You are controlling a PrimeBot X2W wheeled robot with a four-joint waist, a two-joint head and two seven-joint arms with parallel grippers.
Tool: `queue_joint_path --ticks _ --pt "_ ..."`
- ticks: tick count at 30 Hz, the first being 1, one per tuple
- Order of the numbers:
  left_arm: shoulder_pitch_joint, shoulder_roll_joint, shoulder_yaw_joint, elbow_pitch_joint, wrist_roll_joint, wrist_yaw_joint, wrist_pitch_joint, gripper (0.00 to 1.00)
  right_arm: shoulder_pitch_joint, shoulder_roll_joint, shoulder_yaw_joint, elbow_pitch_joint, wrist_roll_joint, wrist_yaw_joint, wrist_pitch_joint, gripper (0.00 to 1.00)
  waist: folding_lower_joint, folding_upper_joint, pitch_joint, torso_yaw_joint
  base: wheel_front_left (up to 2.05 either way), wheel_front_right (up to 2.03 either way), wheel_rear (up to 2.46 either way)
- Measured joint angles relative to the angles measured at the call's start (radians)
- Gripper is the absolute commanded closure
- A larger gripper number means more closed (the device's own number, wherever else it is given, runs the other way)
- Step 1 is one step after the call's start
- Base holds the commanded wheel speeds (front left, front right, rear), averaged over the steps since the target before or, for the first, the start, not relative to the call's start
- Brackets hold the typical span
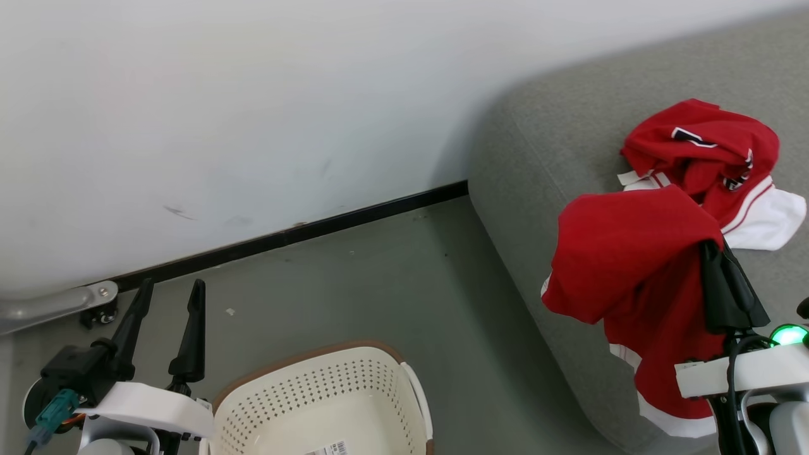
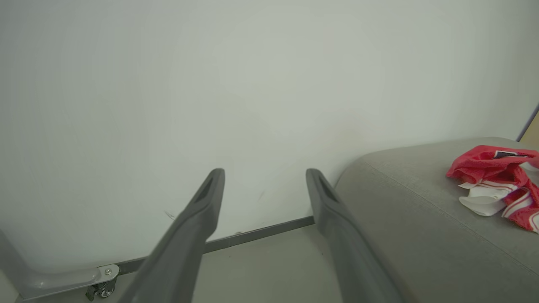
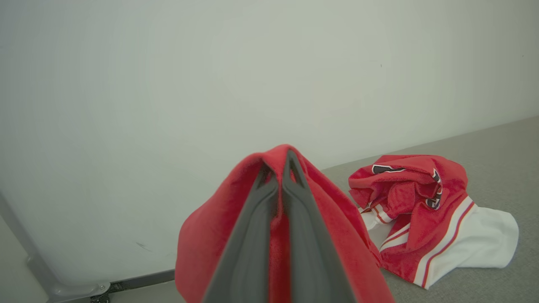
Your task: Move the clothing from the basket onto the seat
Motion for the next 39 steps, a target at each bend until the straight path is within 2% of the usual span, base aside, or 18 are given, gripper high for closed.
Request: queue_joint_path --ticks 20,28,31,39 --pt "-0.012 0.034 0.018 -0.018 0.007 0.002 0.016 0.0 0.01 0.021 0.014 0.007 0.017 0.0 0.0 1.0 0.0 0.0 0.049 -0.143 0.0 0.0 0.0" --pt "-0.01 0.045 0.032 -0.038 0.007 0.011 0.027 0.0 -0.076 0.024 0.006 0.051 0.07 0.0 0.0 1.0 0.0 0.0 0.091 -0.168 0.0 0.0 0.0" --pt "-0.008 0.052 0.033 -0.049 0.007 0.012 0.037 0.0 -0.127 0.009 0.002 0.058 0.077 0.0 0.0 1.0 0.0 0.0 0.111 -0.171 0.0 0.0 0.0" --pt "-0.004 0.077 0.047 -0.083 0.018 0.028 0.052 0.0 -0.294 -0.064 -0.1 0.083 0.085 0.0 0.017 1.0 0.0 0.0 0.18 -0.165 0.0 0.0 0.0"
